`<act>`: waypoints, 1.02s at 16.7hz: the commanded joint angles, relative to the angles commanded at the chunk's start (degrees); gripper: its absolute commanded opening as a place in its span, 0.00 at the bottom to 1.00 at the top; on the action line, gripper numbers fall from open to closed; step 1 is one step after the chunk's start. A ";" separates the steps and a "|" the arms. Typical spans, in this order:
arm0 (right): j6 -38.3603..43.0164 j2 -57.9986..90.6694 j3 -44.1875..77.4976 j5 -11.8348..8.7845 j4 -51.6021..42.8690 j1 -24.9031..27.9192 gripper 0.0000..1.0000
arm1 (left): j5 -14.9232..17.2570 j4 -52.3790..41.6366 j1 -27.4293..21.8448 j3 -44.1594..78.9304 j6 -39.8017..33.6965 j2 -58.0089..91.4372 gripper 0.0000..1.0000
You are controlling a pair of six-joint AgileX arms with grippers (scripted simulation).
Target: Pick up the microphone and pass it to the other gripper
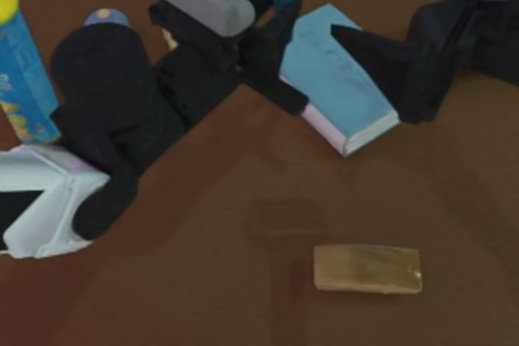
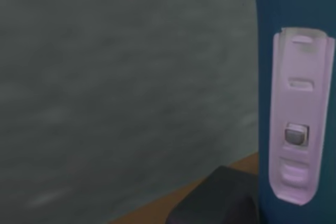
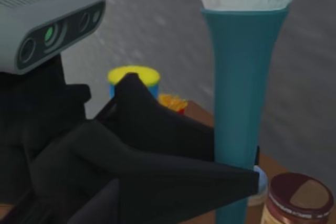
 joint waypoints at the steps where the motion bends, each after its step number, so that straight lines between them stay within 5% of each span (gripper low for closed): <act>1: -0.02 0.34 0.21 -0.18 0.11 0.10 1.00 | 0.00 0.00 0.00 0.00 0.00 0.00 0.00; 7: 0.03 1.09 0.89 0.38 0.19 0.44 1.00 | 0.00 0.00 0.00 0.00 0.00 0.00 0.00; 17: 0.36 19.50 16.65 9.98 2.89 9.96 1.00 | 0.00 0.00 0.00 0.00 0.00 0.00 0.00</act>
